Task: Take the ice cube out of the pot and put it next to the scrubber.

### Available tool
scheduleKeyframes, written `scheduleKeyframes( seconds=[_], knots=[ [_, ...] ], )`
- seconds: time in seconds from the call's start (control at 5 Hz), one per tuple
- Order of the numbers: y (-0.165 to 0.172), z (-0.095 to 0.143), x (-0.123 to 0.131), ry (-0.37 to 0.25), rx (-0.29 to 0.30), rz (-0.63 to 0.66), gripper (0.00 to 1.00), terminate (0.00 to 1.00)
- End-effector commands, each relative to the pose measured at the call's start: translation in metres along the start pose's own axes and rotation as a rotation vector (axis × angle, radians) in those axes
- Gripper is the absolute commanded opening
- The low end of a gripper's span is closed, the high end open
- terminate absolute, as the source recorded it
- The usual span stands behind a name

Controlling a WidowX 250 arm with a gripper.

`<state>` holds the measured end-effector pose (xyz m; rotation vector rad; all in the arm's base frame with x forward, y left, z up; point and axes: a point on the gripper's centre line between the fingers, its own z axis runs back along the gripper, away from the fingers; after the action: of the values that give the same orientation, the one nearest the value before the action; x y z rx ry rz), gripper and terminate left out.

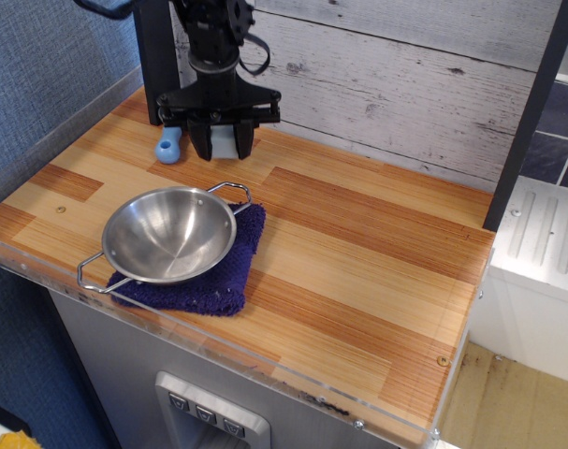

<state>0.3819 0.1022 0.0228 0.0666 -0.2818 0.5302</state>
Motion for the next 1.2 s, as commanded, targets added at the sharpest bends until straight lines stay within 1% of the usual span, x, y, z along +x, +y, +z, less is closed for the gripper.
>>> scheduleKeyframes(
  seconds=[0.0, 0.2, 0.4, 0.6, 1.0],
  knots=[
    [0.005, -0.004, 0.006, 0.031, -0.008, -0.006, 0.00, 0.00],
    [0.006, -0.002, 0.004, 0.007, 0.002, 0.028, 1.00, 0.00],
    [0.007, 0.005, 0.003, -0.005, 0.001, 0.053, 1.00, 0.00],
    [0.007, 0.008, 0.004, -0.016, -0.008, 0.052, 1.00, 0.00],
    [0.008, 0.029, 0.012, -0.056, -0.026, 0.047, 1.00, 0.00]
  ],
)
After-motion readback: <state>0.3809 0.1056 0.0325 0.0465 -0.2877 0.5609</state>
